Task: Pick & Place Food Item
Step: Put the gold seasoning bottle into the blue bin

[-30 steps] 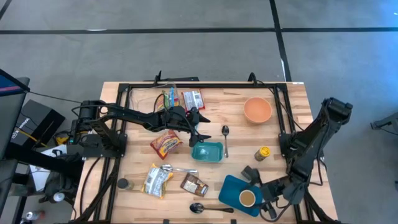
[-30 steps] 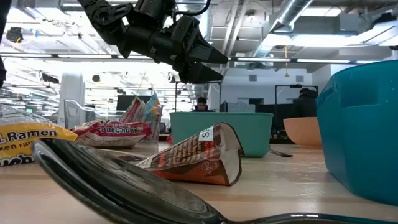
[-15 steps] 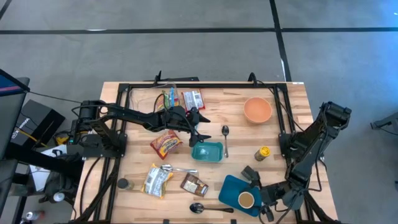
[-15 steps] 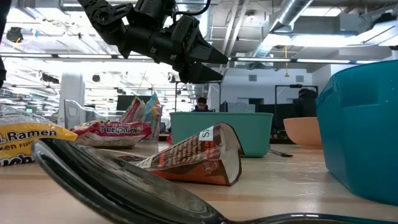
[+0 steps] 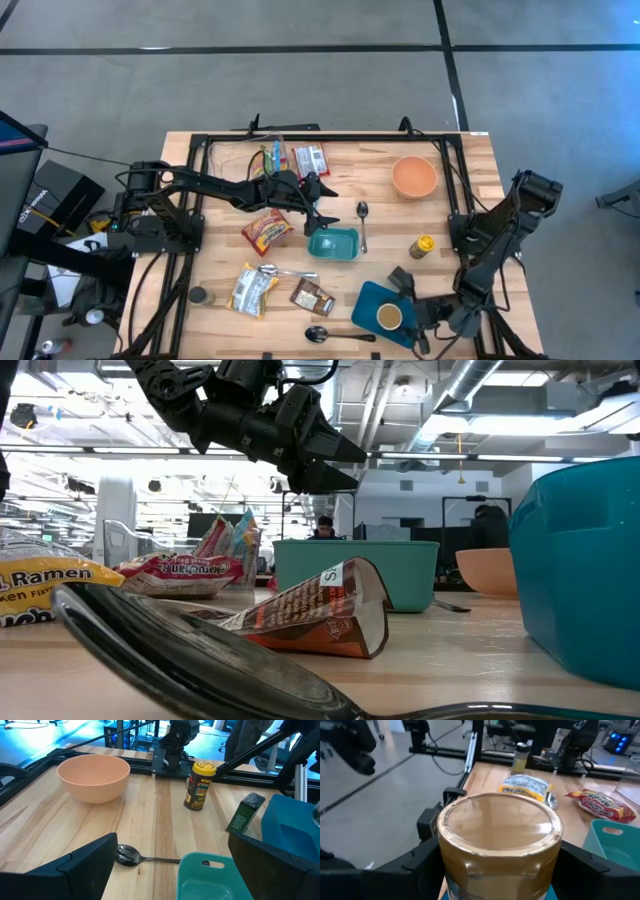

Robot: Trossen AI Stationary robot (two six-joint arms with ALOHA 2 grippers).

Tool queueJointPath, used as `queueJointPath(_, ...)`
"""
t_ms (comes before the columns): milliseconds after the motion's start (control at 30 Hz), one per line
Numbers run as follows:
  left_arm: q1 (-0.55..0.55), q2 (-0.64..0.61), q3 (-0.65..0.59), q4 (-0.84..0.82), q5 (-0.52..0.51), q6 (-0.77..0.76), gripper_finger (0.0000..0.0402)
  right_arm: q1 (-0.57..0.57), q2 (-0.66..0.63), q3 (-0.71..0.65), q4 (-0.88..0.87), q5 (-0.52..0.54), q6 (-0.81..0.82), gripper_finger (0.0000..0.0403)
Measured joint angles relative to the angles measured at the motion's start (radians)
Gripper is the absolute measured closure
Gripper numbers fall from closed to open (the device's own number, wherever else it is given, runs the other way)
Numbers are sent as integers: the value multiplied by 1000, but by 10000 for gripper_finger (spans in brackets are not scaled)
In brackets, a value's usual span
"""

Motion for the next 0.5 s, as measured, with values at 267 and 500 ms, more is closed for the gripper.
queueJointPath(267, 0, 0, 0, 0, 0, 0, 27, -25, 0, -145, 273, -4, -24, 121)
queueJointPath(500, 0, 0, 0, 0, 0, 0, 27, -46, 14, -164, 314, -33, -19, 122)
